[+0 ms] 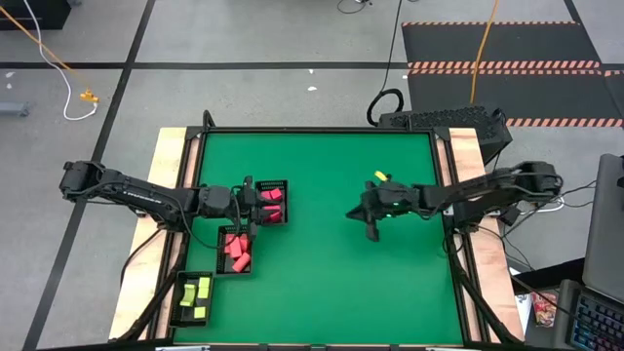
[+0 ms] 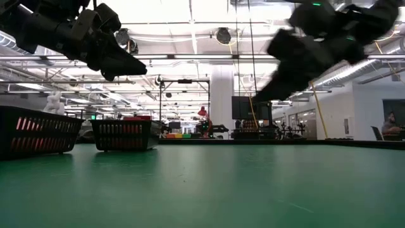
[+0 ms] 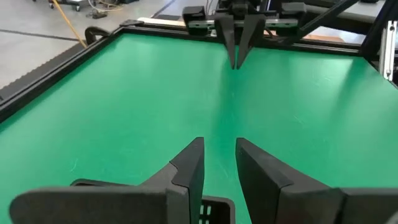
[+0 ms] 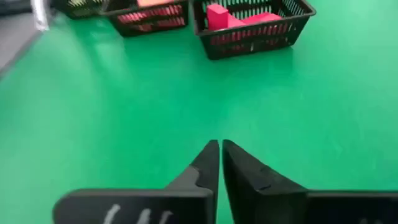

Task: Sort & place blocks by color
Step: Return to Home Position

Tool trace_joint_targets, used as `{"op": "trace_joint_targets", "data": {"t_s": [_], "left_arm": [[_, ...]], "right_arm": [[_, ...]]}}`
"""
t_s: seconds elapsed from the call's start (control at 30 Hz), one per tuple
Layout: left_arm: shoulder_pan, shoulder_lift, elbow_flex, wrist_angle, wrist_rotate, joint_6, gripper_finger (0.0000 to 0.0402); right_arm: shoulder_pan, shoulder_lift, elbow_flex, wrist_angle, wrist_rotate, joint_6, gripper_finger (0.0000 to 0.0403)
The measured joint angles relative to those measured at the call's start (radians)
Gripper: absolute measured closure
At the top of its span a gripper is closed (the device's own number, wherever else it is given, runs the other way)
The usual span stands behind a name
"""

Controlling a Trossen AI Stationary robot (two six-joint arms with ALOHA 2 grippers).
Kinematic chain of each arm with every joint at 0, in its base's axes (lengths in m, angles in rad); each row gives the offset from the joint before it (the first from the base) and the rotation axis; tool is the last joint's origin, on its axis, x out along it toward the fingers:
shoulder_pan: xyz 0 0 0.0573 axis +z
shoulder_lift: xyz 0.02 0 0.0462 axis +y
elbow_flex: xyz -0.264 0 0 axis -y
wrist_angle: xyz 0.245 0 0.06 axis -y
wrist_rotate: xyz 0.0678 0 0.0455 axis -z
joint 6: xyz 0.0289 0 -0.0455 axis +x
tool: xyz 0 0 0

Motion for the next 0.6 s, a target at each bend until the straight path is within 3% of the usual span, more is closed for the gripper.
{"op": "trace_joint_targets", "data": {"t_s": [0.37, 0.6], "left_arm": [[0.0, -0.044, -0.002, -0.029, 0.0, -0.007, 0.0309], [-0.001, -0.191, -0.114, -0.01, -0.015, -0.032, 0.0309]], "right_arm": [[-0.023, -0.39, -0.447, 0.321, -0.003, 0.11, 0.04], [-0.023, -0.592, -0.488, 0.151, -0.054, 0.119, 0.0402]]}}
